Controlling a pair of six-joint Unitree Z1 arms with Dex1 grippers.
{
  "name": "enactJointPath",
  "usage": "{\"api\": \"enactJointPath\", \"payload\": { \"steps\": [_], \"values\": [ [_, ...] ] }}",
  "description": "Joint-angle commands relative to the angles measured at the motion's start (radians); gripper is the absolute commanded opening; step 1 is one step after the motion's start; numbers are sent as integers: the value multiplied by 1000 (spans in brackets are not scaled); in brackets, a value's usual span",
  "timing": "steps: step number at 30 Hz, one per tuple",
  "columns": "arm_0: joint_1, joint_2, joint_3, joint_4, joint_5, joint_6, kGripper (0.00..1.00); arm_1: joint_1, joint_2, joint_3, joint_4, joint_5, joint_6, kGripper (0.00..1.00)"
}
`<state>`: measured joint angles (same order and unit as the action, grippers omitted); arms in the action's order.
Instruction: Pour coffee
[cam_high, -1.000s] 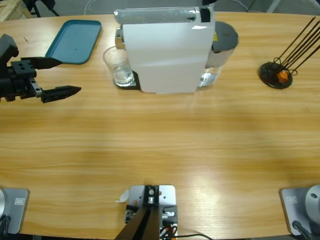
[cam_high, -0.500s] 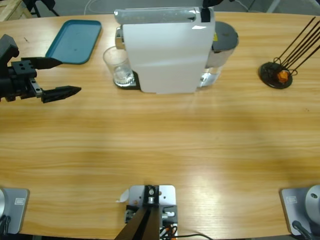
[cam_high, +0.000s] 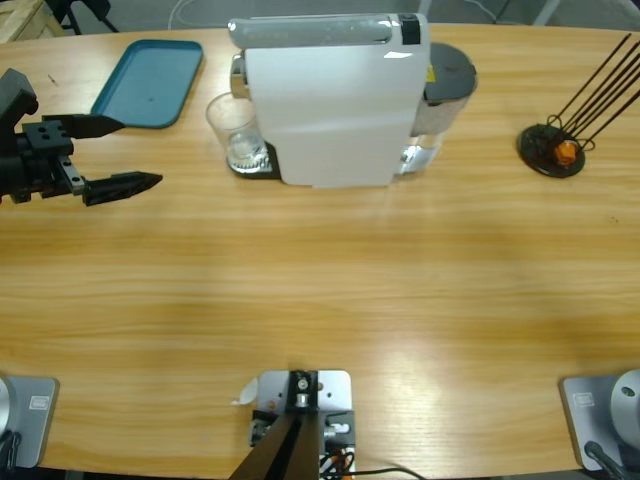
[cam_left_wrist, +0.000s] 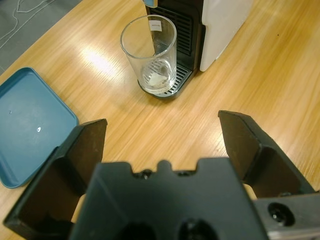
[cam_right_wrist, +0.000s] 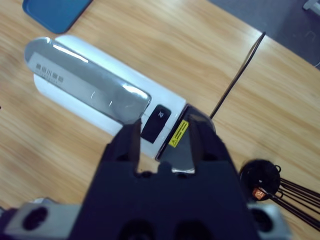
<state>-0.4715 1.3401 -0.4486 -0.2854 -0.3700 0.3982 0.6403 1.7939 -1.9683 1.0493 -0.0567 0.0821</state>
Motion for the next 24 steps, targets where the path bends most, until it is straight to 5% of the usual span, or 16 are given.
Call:
{"api": "enactJointPath", "payload": {
  "steps": [1,24],
  "values": [
    [-12,26,24,-1,3,5,964,24,-14,-2,55,-6,50,1000],
    [-15,27,27,-1,2,8,964,36,-5,13,51,-13,73,1000]
  ]
}}
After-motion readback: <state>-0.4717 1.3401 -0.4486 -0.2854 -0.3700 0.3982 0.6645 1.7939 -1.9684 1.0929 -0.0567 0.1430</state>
